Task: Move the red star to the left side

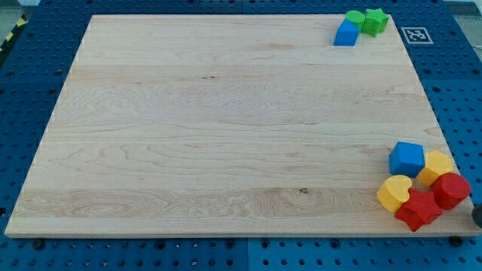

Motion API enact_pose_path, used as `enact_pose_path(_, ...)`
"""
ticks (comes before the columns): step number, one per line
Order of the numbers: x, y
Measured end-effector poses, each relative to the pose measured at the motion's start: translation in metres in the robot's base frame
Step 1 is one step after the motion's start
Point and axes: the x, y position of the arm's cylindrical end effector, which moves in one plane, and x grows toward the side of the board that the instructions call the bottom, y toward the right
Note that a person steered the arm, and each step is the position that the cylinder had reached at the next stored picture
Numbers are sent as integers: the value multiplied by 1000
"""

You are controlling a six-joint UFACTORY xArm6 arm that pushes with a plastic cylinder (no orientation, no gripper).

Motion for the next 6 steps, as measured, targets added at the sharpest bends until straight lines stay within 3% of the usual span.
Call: enact_pose_path(6,1,-85)
